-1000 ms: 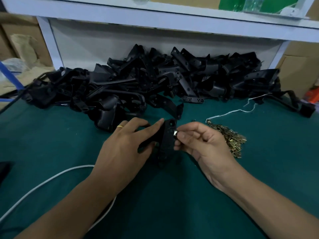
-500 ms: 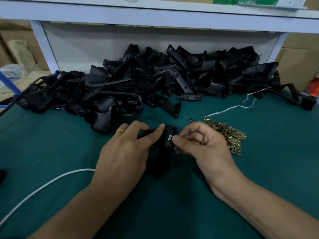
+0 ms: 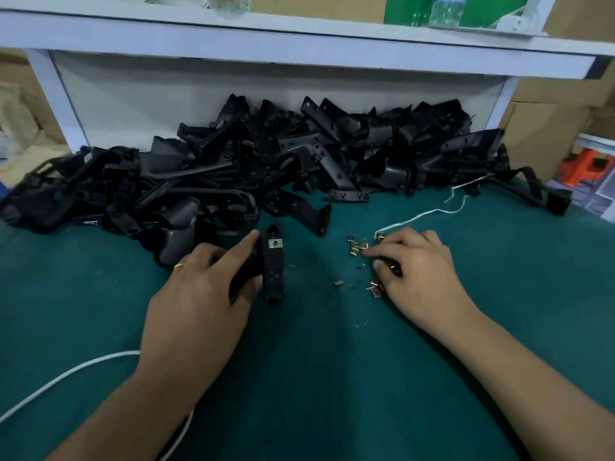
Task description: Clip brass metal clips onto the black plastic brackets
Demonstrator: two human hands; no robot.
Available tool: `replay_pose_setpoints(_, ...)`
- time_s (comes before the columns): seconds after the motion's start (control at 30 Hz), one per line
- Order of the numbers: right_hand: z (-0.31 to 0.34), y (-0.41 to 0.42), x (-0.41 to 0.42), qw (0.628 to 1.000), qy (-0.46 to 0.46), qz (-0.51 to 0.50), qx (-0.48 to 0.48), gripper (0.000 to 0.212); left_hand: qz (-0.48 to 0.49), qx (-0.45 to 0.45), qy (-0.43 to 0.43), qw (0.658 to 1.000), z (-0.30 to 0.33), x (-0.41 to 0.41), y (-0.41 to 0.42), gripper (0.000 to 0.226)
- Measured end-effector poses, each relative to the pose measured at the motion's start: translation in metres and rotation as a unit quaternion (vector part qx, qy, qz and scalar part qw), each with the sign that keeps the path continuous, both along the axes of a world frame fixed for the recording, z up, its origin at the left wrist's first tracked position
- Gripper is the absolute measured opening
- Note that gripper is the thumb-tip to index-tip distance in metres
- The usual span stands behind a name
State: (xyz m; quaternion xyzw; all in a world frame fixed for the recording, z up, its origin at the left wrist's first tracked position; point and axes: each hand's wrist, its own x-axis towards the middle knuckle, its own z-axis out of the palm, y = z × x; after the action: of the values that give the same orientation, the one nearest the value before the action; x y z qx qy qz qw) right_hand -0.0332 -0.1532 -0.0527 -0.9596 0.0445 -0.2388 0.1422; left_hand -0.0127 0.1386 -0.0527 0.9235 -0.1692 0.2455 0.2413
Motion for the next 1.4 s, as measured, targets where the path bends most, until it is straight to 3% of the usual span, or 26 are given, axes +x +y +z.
replay_pose_setpoints(0.13, 0.001, 0.005, 0.003, 1.000, -0.018, -0.011, -0.013, 0.029, -0.010, 0.012, -0.001, 1.000, -0.001, -0.001, -0.001, 0.062)
replay_pose_setpoints(0.27, 0.000, 0.019, 0.004, 0.997, 0.033, 0.032, -0.060, 0.036, -0.013, 0.026, -0.010, 1.000, -0.002, -0.002, -0.003, 0.062)
replay_pose_setpoints(0.37, 0.001, 0.024, 0.006, 0.997, 0.031, 0.054, -0.053, 0.026, -0.014, 0.035, -0.009, 0.999, -0.002, -0.004, -0.002, 0.062)
replay_pose_setpoints(0.73, 0.011, 0.026, -0.003, 0.989, 0.065, 0.125, 0.049, 0.013, -0.011, 0.029, -0.001, 1.000, -0.001, -0.004, -0.003, 0.062)
replay_pose_setpoints(0.9, 0.015, 0.036, -0.010, 0.980, 0.030, 0.168, 0.106, 0.010, -0.013, 0.021, -0.005, 1.000, -0.001, -0.003, -0.003, 0.059)
replay_pose_setpoints(1.07, 0.010, 0.041, -0.011, 0.972, 0.032, 0.187, 0.139, 0.016, -0.015, 0.022, -0.003, 1.000, -0.002, -0.002, -0.003, 0.059)
replay_pose_setpoints(1.4, 0.005, 0.042, -0.009, 0.921, -0.002, 0.193, 0.339, 0.021, -0.024, 0.023, 0.016, 0.999, 0.001, -0.003, -0.003, 0.058)
